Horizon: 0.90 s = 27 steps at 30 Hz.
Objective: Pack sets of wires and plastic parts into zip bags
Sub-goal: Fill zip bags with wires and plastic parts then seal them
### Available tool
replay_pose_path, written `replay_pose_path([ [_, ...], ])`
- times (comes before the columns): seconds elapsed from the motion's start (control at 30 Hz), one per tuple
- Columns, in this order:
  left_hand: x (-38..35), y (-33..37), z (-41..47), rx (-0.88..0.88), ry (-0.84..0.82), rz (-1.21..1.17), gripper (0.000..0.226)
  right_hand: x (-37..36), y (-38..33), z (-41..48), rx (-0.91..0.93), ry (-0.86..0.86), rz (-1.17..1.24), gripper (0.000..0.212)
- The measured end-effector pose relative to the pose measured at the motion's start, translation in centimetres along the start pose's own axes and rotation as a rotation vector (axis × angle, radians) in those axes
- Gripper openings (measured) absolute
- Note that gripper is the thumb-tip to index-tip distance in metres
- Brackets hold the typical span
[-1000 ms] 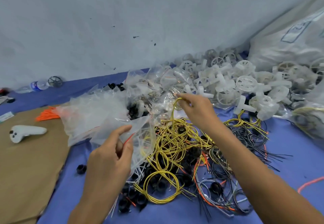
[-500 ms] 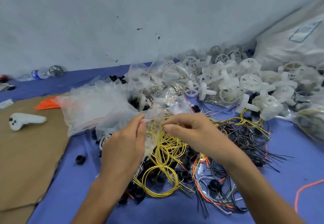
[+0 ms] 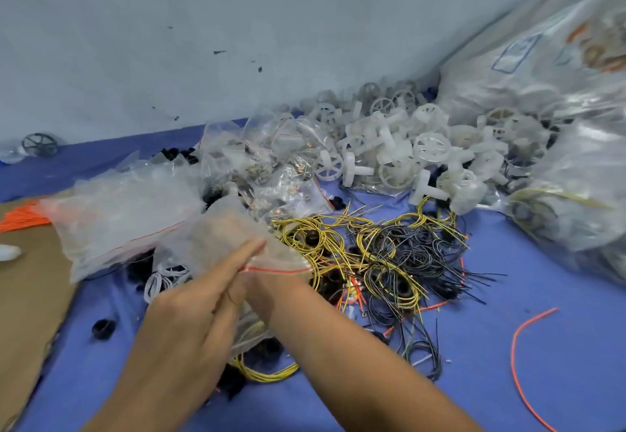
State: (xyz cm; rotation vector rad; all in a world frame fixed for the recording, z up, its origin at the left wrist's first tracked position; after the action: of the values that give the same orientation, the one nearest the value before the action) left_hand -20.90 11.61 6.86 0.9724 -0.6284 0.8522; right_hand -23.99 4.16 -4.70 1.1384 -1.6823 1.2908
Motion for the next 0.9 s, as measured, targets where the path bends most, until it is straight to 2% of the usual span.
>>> replay_pose_path([
  [0.03,0.0,-0.4,0.0,0.015,0.019,0.014,0.041,-0.8,-0.4,1.0,0.084,0.100,-0.089,0.054],
  [0.1,-0.1,-1.2,0.4,0.060,0.052,0.051,0.041,4.6,0.1,2.2,0.183,0.143,-0.017,0.102],
  [0.13,-0.1,-1.7,0.5,0.085,0.075,0.082,0.042,4.9,-0.4,2.5,0.336,-0.062,-0.068,0.104],
  [0.17,-0.1,-2.2,0.5,0.116,0.096,0.095,0.042,6.0,-1.0,2.3,0.503,-0.198,0.072,0.068],
  [0.2,-0.2,-2.7,0.5,0.144,0.124,0.081,0.042,6.2,-2.7,1.8,0.659,-0.071,-0.185,0.048],
  [0.23,-0.4,-3.2,0.5,0.177,0.144,0.049,0.041,6.4,-3.6,0.3,0.900,-0.246,-0.317,0.038],
  [0.27,-0.5,-3.5,0.4,0.199,0.167,0.022,0.040,7.0,-3.6,-0.8,0.964,-0.322,-0.364,0.036],
  [0.3,-0.6,-3.8,0.4,0.216,0.184,-0.005,0.039,8.2,-3.0,-0.8,0.952,-0.283,-0.307,0.033],
  [0.4,-0.7,-4.2,0.6,0.247,0.211,-0.042,0.039,11.3,0.3,-1.8,1.016,-0.182,0.176,0.014],
  [0.47,-0.8,-4.3,0.6,0.248,0.204,-0.048,0.037,13.6,4.3,-1.7,0.931,-0.219,0.488,0.017],
  [0.5,-0.9,-4.3,0.6,0.249,0.196,-0.052,0.036,14.6,6.3,-1.2,0.871,-0.182,0.561,0.016],
  [0.57,-1.0,-4.2,0.5,0.249,0.187,-0.061,0.031,15.1,10.6,0.7,0.714,0.004,0.438,0.009],
  [0.63,-1.0,-4.1,0.5,0.248,0.183,-0.078,0.031,14.2,14.7,3.1,0.492,0.157,0.088,0.012],
  [0.67,-1.1,-4.0,0.5,0.248,0.180,-0.082,0.032,13.4,16.2,4.1,0.403,0.172,-0.044,0.015],
  [0.7,-1.1,-3.9,0.5,0.247,0.175,-0.085,0.034,12.3,17.4,4.8,0.347,0.130,-0.110,0.018],
  [0.8,-1.3,-3.6,0.4,0.236,0.162,-0.091,0.035,9.3,18.8,5.9,0.335,-0.038,-0.146,0.028],
  [0.9,-1.2,-3.5,0.1,0.238,0.158,-0.096,0.035,9.0,19.3,6.6,0.359,-0.012,-0.120,0.019],
])
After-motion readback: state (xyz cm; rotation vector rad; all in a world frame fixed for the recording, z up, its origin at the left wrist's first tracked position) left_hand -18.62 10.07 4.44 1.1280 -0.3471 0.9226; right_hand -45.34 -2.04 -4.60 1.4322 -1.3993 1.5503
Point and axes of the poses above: each hand's wrist, its own z-axis towards the middle knuckle, its own x-axis out of the back of the hand, y = z × x, the point moved 6 cm from there along z, towards the middle knuckle, and after that the axes turned 3 degrees about z, right-handed, at the moved point
